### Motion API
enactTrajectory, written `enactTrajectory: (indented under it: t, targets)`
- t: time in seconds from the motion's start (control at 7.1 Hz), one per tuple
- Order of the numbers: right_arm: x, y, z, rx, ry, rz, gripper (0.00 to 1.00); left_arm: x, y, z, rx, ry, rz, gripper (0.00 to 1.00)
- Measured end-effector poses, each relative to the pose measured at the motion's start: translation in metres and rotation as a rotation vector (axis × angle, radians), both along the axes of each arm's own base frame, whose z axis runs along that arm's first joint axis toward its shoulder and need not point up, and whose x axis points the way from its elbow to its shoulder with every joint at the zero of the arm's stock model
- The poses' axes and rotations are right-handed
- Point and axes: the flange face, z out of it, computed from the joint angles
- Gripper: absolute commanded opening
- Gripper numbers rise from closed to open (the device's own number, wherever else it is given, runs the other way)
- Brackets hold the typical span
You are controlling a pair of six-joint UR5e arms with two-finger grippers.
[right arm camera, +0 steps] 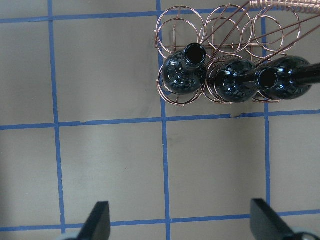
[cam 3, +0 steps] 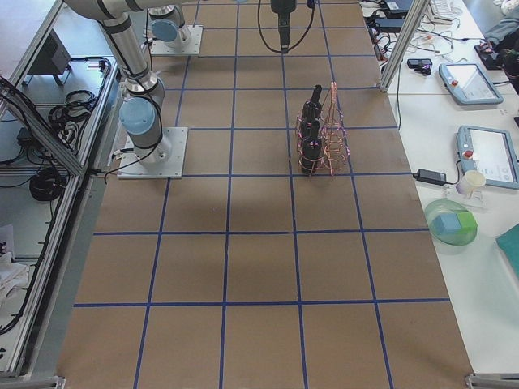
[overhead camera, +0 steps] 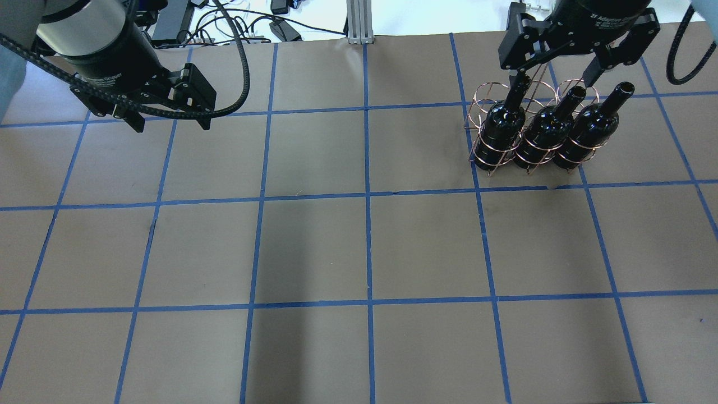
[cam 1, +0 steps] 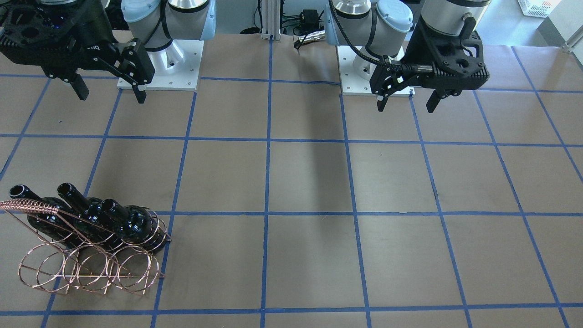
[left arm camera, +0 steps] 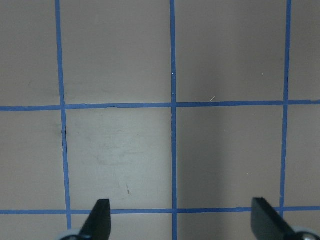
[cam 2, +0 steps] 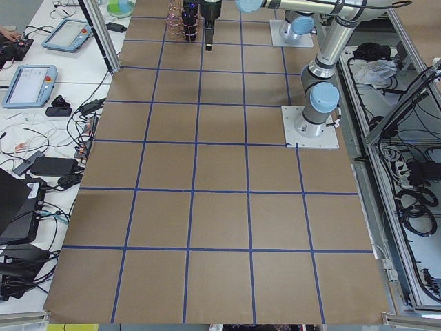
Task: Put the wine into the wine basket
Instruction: 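Raise the right gripper above the filled basket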
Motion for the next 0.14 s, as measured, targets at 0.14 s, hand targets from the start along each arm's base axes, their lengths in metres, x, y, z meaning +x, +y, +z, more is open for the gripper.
enactTrajectory:
  t: [0.14]
  targets:
    - [0.0000,-0.0003,-0.0007,0.002,0.000,0.001,1.00,0.0000,-0.0002,-0.0004,0.001,-0.001,0.000,1.00]
